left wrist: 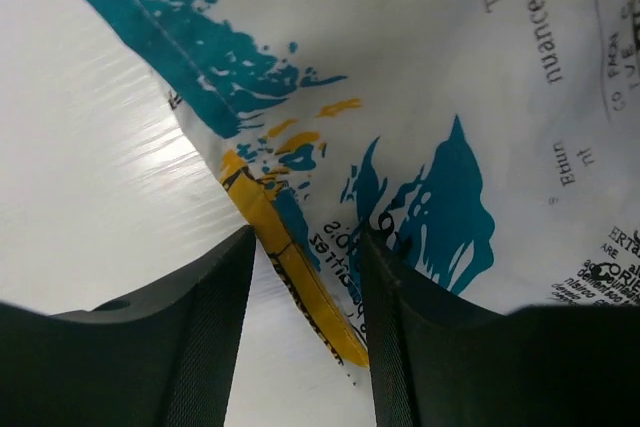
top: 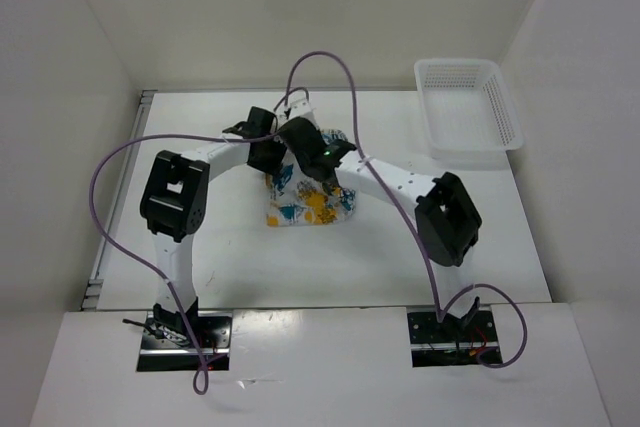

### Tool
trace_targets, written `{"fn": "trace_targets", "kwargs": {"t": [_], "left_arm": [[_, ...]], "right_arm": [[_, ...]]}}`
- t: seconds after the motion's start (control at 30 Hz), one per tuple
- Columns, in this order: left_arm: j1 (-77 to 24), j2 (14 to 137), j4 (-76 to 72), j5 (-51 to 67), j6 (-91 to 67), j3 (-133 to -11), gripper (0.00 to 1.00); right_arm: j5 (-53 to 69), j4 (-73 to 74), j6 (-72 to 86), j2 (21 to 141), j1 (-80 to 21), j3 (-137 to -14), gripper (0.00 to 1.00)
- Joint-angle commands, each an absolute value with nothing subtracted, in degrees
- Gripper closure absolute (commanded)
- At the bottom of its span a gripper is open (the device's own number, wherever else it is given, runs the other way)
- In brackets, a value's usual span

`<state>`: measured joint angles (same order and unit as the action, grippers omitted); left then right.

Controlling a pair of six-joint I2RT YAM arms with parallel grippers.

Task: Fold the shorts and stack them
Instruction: Fold the shorts

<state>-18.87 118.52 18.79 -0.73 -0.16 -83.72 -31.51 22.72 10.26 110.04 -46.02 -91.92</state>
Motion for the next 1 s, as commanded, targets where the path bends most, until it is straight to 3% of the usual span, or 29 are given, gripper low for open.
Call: {"fn": "trace_targets", "kwargs": {"t": [0.0,0.2,0.47,0.53,0.6,0.67,0.7,0.73,0.87,0.97], "left_arm": [[-15.7,117.0,21.2,5.6,0.0,-82.2,0.46],[-9.2,112.8,22.4,16.1,0.0,-81.0,0.46],[-7.2,114.3,23.1,20.2,0.0,-82.1,0.46],[-7.2,116.3,23.1,18.8,0.0,-83.1,0.46],[-7.2,116.8,23.1,18.8,0.0,-84.0,0.46],[-7.2,116.8,21.4,17.6,0.0,-84.0,0.46],[-7.2,116.8,21.4,16.8,0.0,-84.8,0.46],[-7.2,116.8,21.4,16.8,0.0,-86.0,0.46],[-6.1,116.8,21.9,14.9,0.0,-89.3,0.46],[-5.4,115.8,23.0,13.4,0.0,-90.8,0.46]], "right_arm": [[-36.6,24.8,4.0,112.8,-49.8,-95.3,1.0],[-39.6,24.8,3.4,116.4,-53.4,-96.0,1.0],[-42.5,27.8,4.0,123.3,-57.6,-101.2,0.99],[-40.8,27.8,4.0,123.3,-58.1,-99.9,0.92],[-35.4,27.2,3.3,122.8,-58.7,-98.3,0.73],[-32.1,24.9,1.5,120.1,-59.2,-95.1,0.64],[-27.5,24.0,0.5,119.1,-59.8,-94.0,0.5],[-25.2,22.1,-1.0,118.0,-59.8,-93.0,0.43],[-16.9,16.8,-2.2,110.0,-60.9,-88.2,0.29],[-14.6,12.0,-1.6,102.9,-60.9,-83.6,0.28]]}}
